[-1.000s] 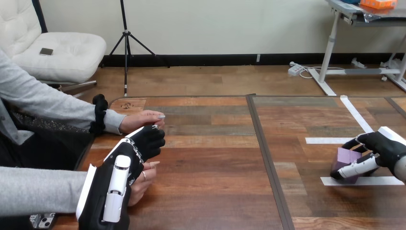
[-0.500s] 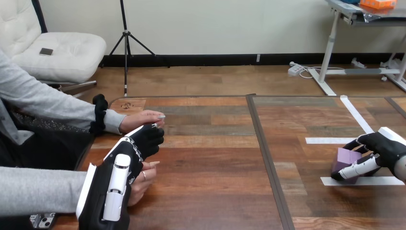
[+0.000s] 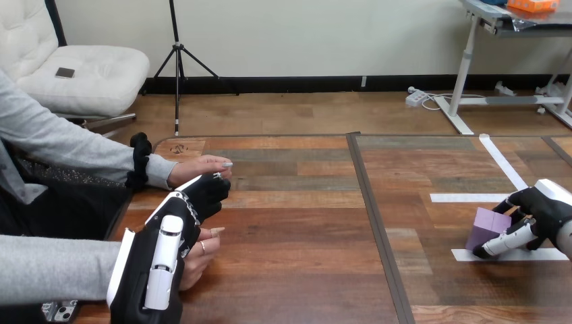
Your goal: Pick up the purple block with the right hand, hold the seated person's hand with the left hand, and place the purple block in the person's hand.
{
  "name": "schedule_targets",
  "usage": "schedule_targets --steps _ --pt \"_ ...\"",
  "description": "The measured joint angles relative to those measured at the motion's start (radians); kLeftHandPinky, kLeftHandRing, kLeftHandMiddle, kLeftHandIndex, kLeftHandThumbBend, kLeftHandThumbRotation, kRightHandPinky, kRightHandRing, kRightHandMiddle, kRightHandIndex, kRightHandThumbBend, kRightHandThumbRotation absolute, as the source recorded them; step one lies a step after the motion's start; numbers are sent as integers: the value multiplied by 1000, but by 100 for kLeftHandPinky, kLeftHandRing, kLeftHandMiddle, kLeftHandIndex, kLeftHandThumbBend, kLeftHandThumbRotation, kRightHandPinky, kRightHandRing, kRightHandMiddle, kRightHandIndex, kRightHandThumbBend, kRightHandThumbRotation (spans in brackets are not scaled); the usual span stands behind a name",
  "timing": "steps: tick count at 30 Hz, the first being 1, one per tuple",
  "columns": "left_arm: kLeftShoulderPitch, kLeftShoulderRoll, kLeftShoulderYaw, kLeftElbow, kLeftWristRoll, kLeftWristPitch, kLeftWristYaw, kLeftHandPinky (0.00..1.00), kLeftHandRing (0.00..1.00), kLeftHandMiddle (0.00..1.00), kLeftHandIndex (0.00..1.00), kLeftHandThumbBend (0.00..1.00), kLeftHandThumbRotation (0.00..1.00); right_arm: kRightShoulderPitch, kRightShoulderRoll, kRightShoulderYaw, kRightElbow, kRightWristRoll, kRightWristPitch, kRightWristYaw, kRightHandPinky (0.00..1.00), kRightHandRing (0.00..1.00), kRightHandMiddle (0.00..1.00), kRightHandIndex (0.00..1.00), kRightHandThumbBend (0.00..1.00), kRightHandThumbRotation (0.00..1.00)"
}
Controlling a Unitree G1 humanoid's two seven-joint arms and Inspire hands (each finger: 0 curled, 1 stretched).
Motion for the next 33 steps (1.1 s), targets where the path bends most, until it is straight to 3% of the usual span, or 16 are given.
schedule_targets --steps 12,33 --pt "-1 1 10 -3 0 4 0 84 82 78 75 32 100 8 1 14 14 -9 -11 -76 36 44 49 49 87 0" --pt "-3 0 34 -6 -1 18 -2 84 81 78 74 39 100 13 7 16 19 -7 -58 -129 31 38 44 46 88 0"
